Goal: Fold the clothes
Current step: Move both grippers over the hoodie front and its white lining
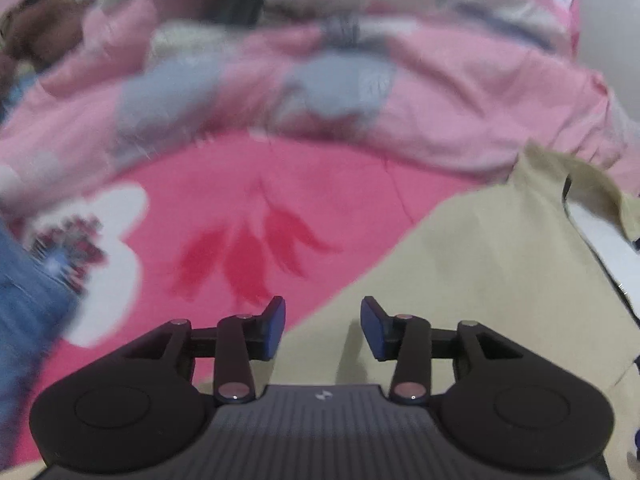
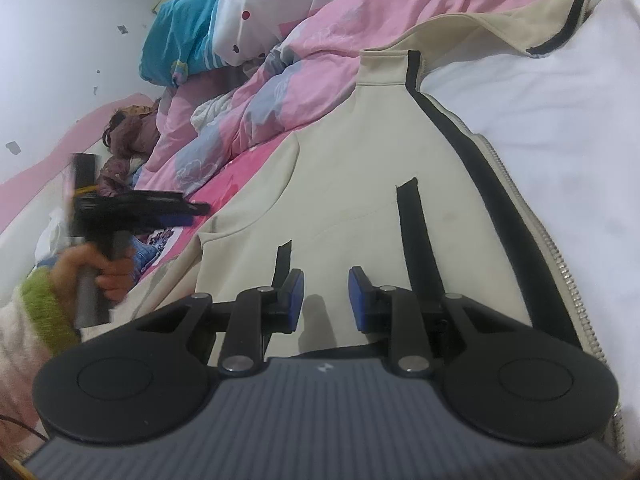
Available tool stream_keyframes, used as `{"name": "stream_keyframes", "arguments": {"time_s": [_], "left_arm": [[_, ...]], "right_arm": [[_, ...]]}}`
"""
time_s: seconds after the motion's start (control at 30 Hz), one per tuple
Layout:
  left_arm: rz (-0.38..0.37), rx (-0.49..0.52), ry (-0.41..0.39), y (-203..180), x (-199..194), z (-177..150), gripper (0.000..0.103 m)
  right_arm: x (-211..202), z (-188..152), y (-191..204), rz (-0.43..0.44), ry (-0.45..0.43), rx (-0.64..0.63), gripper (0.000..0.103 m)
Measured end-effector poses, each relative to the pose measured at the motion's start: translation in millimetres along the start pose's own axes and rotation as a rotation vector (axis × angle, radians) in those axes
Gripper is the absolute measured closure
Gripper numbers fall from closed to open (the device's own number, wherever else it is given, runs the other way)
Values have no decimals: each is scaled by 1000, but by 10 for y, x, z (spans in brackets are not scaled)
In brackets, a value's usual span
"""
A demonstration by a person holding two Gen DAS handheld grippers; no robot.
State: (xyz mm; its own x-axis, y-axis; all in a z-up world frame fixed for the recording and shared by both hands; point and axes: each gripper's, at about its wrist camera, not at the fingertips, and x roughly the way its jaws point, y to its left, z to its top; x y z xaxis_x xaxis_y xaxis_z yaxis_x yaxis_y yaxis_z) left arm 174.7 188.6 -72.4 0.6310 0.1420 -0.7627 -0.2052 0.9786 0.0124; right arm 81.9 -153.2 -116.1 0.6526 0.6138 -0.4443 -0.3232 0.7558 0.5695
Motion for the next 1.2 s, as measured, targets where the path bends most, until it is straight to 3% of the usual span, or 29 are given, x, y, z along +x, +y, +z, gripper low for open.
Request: {"name": "stream_keyframes", "arguments": {"time_s": [0.07,0.17,0.37,0.53,0.87,1.03,1.2], "left_arm": [[19,-27,-16,8,99,-36,54],[-3,-44,-29,-35,7,61,58],[-70,81,-94,-526,-94,434,57],[-79,163,-76,-1066,279,619,56],[-50,120,-72,-1038,288,590,56],[-80,86,-147,-865,-199,627,54],[-119,87,-188,-748,-712,463,54]], "right_arm": [[-5,-4,-3,1,0,2,80],[-3,-6,4,-1,0,0,80],[5,0,16,-1,2,-3,79],[-4,1,-3,7,3,9,79],[-20,6,-36,26,7,30,79],[-31,-2,-33,26,7,32,79],[-38,-7,-33,26,6,36,79]]}}
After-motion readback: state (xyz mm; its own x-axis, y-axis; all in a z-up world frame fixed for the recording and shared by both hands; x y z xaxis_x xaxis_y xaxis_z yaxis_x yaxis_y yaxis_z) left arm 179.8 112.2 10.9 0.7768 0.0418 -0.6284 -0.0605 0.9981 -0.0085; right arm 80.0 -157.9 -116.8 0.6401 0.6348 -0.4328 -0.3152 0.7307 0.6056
